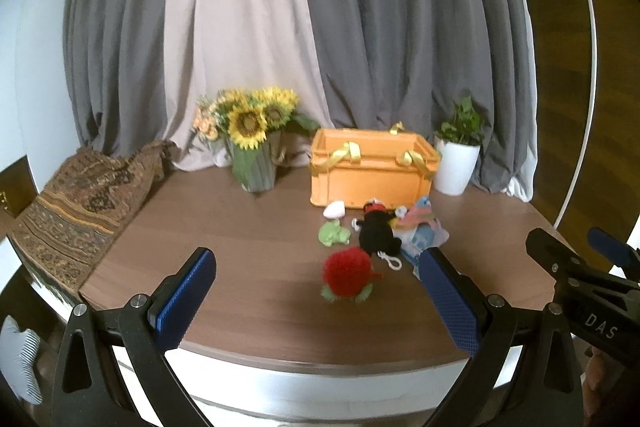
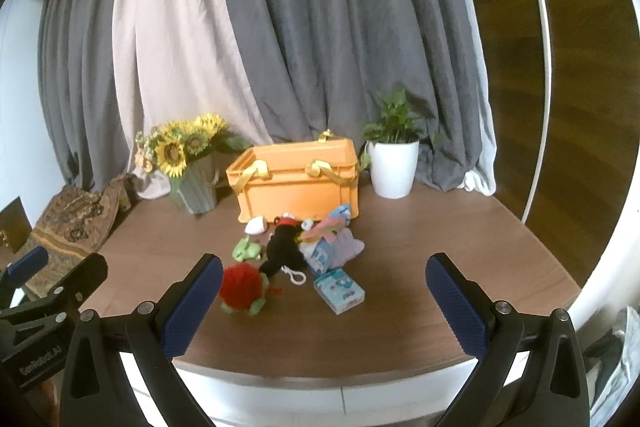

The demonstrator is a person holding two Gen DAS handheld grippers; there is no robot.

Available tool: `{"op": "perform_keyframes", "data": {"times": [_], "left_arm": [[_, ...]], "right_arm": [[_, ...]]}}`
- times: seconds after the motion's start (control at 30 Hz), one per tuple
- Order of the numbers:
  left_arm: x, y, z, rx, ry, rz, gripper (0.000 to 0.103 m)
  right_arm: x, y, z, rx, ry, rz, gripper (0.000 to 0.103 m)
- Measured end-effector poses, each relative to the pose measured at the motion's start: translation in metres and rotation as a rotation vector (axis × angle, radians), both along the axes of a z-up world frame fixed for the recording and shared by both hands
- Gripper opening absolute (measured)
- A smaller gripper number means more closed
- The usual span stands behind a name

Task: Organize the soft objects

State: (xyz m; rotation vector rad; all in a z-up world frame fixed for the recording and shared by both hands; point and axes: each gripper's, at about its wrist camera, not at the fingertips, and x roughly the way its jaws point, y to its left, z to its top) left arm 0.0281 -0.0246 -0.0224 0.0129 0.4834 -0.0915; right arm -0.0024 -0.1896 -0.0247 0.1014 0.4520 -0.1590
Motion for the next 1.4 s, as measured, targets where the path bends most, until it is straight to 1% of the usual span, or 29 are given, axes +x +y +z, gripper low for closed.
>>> {"op": "perform_keyframes", "data": {"times": [0.2,0.27,0.37,0.57,0.63,0.7,0.8,0.93,1.0,1.13,1.27,1.3,1.4], "left_arm": [[0.029,-0.009,-0.029,0.007,0.063,-0.043,0.103],[0.044,-0.013,-0.042,0.024,0.078,-0.053,0.103],[0.065,-0.018,-0.058,0.033,0.095,-0.079,0.103],[0.116,-0.027,-0.092,0.027,0.158,-0.136,0.102],[0.132,-0.031,-0.103,0.015,0.185,-0.159,0.101],[0.147,-0.036,-0.117,0.022,0.219,-0.171,0.1],[0.16,-0.04,-0.132,0.037,0.26,-0.172,0.097],[0.176,-0.048,-0.152,0.043,0.309,-0.162,0.096],[0.183,-0.05,-0.161,0.033,0.331,-0.144,0.091],[0.193,-0.057,-0.169,0.041,0.349,-0.1,0.089],[0.201,-0.062,-0.176,0.037,0.36,-0.07,0.083],[0.204,-0.063,-0.178,0.036,0.369,-0.064,0.08],[0.209,-0.065,-0.184,0.04,0.38,-0.041,0.074]], "right_arm": [[0.023,-0.008,-0.026,0.012,0.068,-0.006,0.103],[0.034,-0.012,-0.035,0.016,0.092,-0.007,0.103],[0.053,-0.015,-0.051,0.011,0.131,-0.005,0.103],[0.099,-0.022,-0.08,-0.023,0.207,-0.009,0.103],[0.114,-0.024,-0.09,-0.036,0.23,-0.011,0.103],[0.128,-0.027,-0.101,-0.04,0.258,-0.016,0.103],[0.146,-0.034,-0.118,-0.035,0.296,-0.021,0.103],[0.168,-0.042,-0.142,-0.031,0.364,-0.015,0.103],[0.176,-0.044,-0.151,-0.036,0.387,0.001,0.102],[0.19,-0.051,-0.168,-0.026,0.423,0.043,0.102],[0.199,-0.055,-0.176,-0.035,0.435,0.092,0.101],[0.202,-0.056,-0.178,-0.032,0.436,0.102,0.1],[0.21,-0.058,-0.186,-0.018,0.456,0.126,0.094]]}}
